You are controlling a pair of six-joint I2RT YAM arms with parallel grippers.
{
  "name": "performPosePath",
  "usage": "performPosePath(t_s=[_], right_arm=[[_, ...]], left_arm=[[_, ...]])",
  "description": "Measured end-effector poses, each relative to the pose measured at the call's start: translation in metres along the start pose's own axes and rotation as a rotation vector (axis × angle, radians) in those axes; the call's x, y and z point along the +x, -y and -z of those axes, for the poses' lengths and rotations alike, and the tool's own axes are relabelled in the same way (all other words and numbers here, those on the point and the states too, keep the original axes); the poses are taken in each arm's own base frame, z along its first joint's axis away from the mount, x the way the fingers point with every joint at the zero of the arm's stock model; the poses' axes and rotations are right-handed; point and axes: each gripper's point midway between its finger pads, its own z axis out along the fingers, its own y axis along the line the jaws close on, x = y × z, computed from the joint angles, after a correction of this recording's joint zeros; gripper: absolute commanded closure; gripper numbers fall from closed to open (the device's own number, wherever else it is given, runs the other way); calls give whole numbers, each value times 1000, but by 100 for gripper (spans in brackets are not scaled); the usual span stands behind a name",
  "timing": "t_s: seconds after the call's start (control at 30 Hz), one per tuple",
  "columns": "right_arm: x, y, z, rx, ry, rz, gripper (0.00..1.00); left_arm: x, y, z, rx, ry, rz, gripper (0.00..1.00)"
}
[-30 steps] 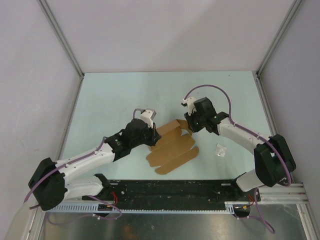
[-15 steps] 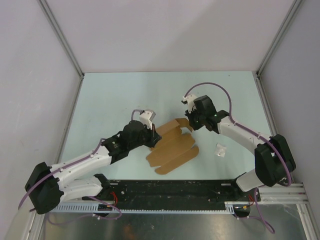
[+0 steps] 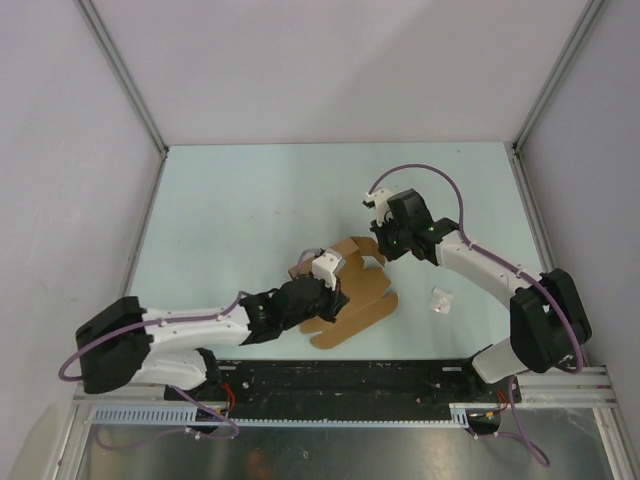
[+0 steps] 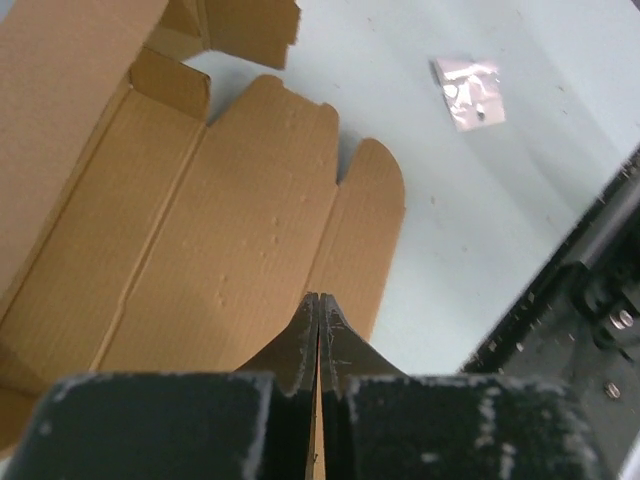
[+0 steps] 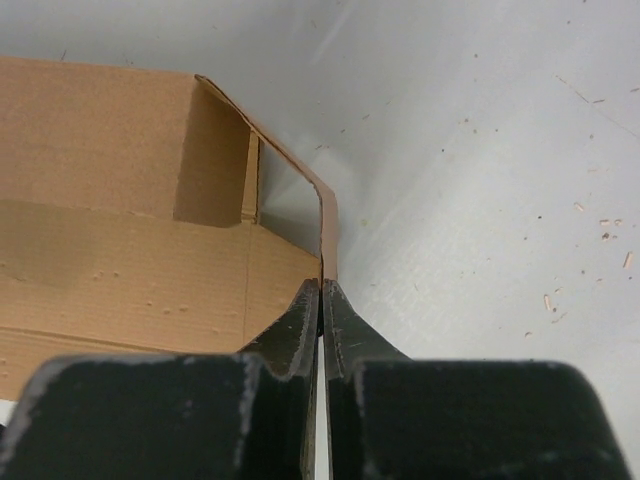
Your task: Fold the paper box
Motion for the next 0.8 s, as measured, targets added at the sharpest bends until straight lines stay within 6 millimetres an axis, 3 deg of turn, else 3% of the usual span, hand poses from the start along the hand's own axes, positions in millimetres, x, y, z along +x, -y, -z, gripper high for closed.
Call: performPosePath(t_s=[0.3, 0.63, 0.8], right_arm=[[5, -6, 1, -30, -18, -17, 100], [15, -11, 3, -59, -59, -34, 100], [17, -10, 4, -63, -68, -41, 100]], left_arm=[[14, -16, -46, -95, 25, -21, 100], [-3, 4, -99, -80, 64, 9, 100], [12, 1, -113, -94, 30, 32, 100]])
